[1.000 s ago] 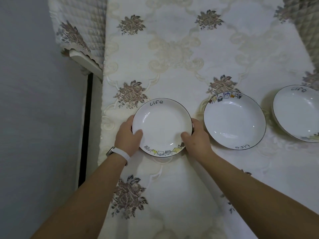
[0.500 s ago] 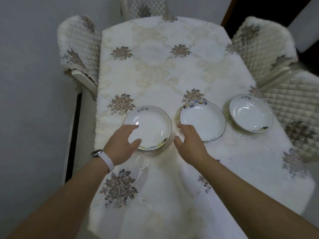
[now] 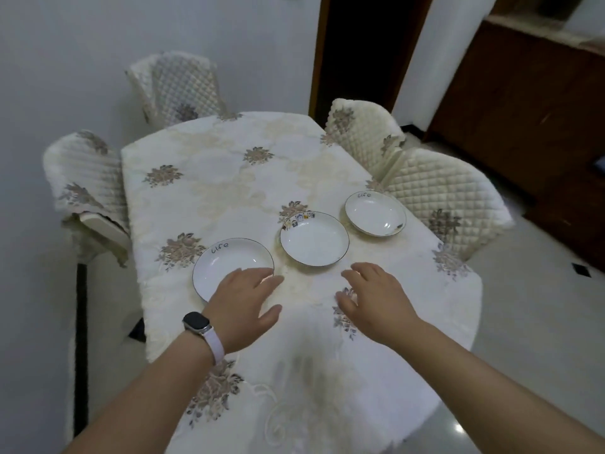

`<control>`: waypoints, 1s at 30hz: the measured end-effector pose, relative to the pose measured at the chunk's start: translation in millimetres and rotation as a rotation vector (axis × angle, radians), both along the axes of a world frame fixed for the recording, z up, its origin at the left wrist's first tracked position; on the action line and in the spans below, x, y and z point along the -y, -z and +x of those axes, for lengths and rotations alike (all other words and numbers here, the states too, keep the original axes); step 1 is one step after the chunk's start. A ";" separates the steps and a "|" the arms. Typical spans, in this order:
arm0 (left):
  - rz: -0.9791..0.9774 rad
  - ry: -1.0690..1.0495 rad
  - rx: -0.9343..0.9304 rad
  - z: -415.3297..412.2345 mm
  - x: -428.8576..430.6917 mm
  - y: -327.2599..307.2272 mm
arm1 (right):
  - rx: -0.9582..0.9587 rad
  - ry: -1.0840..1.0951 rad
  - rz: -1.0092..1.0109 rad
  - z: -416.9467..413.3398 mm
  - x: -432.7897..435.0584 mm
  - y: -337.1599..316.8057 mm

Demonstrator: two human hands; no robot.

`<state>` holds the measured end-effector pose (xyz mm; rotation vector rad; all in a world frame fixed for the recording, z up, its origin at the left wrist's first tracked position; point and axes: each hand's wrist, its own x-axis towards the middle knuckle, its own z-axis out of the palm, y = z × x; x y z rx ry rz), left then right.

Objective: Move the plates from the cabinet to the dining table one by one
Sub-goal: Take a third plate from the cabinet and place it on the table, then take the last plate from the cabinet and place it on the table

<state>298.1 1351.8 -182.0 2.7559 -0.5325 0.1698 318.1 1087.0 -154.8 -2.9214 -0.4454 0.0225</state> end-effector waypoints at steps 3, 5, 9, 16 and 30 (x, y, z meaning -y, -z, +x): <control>0.012 0.041 0.027 -6.4 21.4 -10.4 | 0.018 0.060 -0.018 -23.1 26.6 -12.5; -0.002 0.084 0.047 -11.2 38.4 -18.5 | 0.017 0.109 -0.035 -37.5 46.0 -20.8; -0.048 0.187 0.083 -19.3 77.0 -36.0 | -0.023 0.196 -0.013 -67.7 84.8 -30.5; -0.015 0.305 0.122 -48.6 161.3 -53.9 | -0.051 0.306 0.017 -137.6 159.9 -46.1; 0.057 0.677 0.195 -144.5 421.6 -82.4 | 0.002 0.572 0.031 -307.8 352.9 -68.1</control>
